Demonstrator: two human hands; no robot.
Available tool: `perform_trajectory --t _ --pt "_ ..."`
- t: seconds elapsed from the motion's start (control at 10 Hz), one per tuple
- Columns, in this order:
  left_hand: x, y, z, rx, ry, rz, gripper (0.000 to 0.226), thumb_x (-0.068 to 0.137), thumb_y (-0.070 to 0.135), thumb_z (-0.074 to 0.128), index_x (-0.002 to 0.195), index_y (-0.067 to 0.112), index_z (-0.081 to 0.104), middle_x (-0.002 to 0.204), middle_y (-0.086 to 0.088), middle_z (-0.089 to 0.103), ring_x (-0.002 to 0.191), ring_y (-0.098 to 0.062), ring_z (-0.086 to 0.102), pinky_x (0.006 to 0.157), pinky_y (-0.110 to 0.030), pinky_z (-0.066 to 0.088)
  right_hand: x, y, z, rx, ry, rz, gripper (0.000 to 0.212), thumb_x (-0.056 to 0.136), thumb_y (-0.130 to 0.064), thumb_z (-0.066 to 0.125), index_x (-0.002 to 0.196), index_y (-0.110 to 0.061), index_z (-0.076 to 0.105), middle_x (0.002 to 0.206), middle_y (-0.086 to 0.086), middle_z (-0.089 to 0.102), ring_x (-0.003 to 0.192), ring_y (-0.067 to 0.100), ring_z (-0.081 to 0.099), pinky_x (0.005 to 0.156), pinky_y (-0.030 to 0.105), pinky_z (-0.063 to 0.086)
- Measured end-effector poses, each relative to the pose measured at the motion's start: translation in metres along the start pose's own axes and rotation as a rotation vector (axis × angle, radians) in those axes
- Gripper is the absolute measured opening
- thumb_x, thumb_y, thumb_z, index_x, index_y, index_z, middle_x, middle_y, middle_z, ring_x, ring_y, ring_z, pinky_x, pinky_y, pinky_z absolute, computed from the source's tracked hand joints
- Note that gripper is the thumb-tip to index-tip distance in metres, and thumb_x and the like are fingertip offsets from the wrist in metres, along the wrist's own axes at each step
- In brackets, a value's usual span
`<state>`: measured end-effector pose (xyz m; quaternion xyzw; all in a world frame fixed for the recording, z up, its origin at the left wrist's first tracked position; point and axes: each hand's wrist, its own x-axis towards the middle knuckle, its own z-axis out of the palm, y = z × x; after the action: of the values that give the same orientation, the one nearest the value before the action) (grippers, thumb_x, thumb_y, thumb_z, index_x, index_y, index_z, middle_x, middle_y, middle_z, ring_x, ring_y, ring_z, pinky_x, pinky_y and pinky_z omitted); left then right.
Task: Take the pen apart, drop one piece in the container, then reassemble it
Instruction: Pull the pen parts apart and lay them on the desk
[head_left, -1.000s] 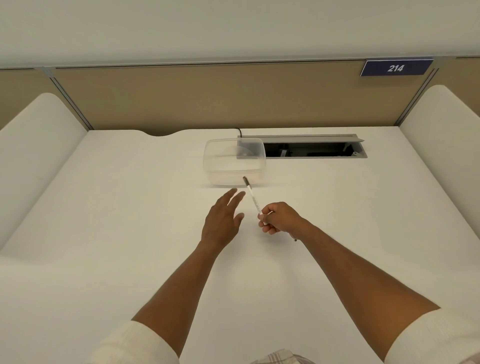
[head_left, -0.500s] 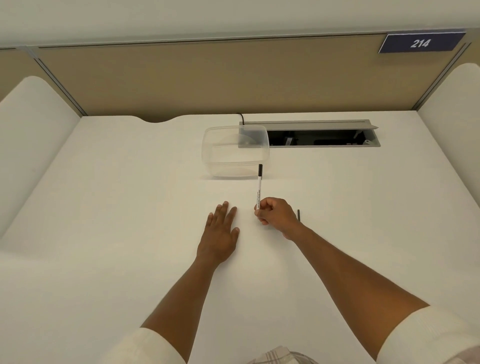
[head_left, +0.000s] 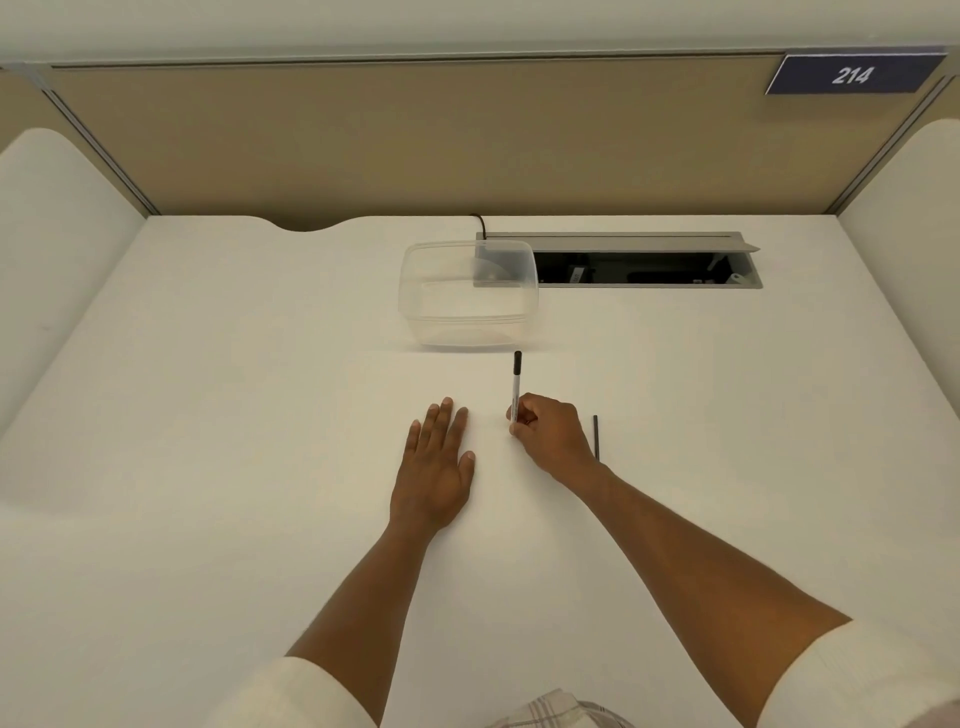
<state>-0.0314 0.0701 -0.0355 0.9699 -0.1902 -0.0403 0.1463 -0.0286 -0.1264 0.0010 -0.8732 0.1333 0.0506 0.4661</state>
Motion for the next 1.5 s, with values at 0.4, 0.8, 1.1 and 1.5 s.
perform_trajectory --t 0.4,0.8,1.1,1.5 --pt "0.0 -0.002 0.003 0.001 0.018 0.004 0.061 0.1 0.035 0.031 0.156 0.023 0.009 0.165 0.002 0.0 0.151 -0.013 -0.005 0.123 -0.037 -0.002 -0.006 -0.002 0.004 -0.077 0.045 -0.032 0.009 0.083 -0.012 0.066 0.087 -0.02 0.068 0.081 -0.008 0.071 0.075 0.009 0.063 0.065 0.011 0.043" --pt "0.0 -0.004 0.004 -0.018 0.026 0.001 0.062 0.1 0.035 0.031 0.156 0.023 0.009 0.165 0.003 0.0 0.151 -0.013 -0.005 0.123 -0.035 -0.003 -0.006 0.0 0.0 -0.089 0.05 -0.001 0.016 0.081 -0.014 0.067 0.081 -0.03 0.064 0.075 -0.015 0.067 0.068 -0.002 0.06 0.063 0.015 0.042" --pt "0.002 0.001 0.001 -0.081 0.047 -0.021 0.059 0.1 0.031 0.037 0.155 0.02 0.019 0.164 0.0 0.007 0.152 -0.015 0.001 0.124 -0.036 -0.001 -0.006 0.001 -0.001 -0.095 0.038 0.018 0.017 0.08 -0.014 0.067 0.079 -0.03 0.063 0.074 -0.014 0.067 0.07 0.001 0.061 0.058 0.008 0.037" --pt "0.018 0.041 -0.004 -0.372 -0.027 -0.052 0.024 0.091 0.033 0.06 0.114 0.029 0.059 0.157 0.007 0.032 0.149 -0.011 0.017 0.116 -0.035 0.029 -0.006 -0.001 -0.005 -0.103 0.032 0.012 0.012 0.081 -0.015 0.068 0.088 -0.024 0.066 0.081 -0.015 0.067 0.078 0.002 0.062 0.066 0.013 0.042"
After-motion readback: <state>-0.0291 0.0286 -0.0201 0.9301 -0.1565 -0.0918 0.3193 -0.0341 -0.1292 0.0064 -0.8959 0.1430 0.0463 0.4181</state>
